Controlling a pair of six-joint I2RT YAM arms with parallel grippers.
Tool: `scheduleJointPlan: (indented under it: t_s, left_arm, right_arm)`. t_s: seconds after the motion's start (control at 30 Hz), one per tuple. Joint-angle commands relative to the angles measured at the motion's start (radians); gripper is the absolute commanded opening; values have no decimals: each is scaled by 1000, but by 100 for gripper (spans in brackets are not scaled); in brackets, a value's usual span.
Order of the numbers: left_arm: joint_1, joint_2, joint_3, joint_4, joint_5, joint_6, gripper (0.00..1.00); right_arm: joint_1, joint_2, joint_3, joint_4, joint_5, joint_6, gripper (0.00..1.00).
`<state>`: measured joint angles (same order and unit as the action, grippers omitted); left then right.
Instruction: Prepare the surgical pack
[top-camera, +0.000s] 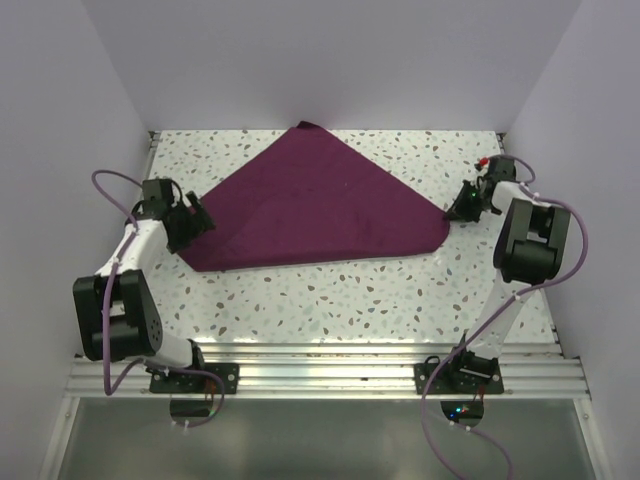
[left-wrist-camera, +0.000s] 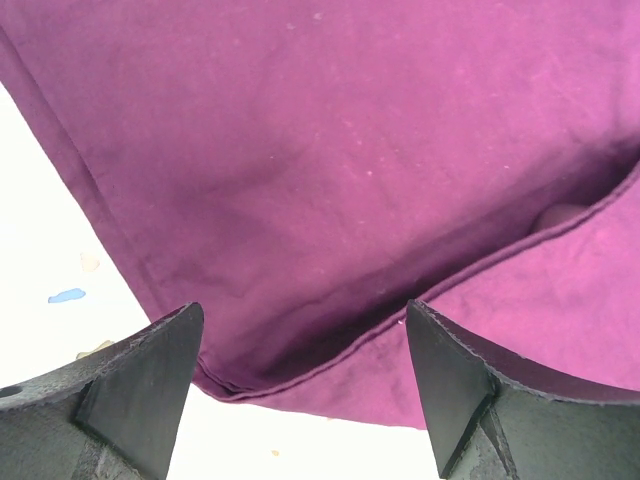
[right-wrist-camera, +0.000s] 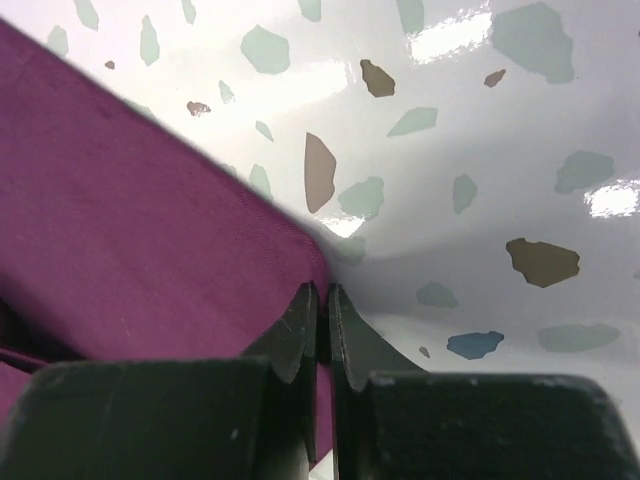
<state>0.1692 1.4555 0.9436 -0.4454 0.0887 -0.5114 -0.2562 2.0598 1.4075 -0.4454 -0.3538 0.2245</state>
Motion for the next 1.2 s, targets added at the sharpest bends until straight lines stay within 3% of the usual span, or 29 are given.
scheduleJointPlan:
  t_s: [0.0, 0.17, 0.43, 0.67, 1.17]
  left_arm:
    - [6, 25, 26, 1, -29, -50, 86]
    - [9, 80, 78, -39, -41, -46, 87]
    - [47, 111, 164, -98, -47, -7, 88]
    - [58, 121, 152, -93, -37, -15, 88]
    - [59, 63, 116, -95, -67, -27, 88]
  right_arm:
    - [14, 5, -73, -38, 10, 28, 0]
    - [118, -171, -38, -94, 61, 91, 0]
    - [350, -213, 218, -318, 121, 144, 0]
    - [509, -124, 452, -427, 65, 176, 0]
    - [799, 94, 777, -346, 67, 351, 0]
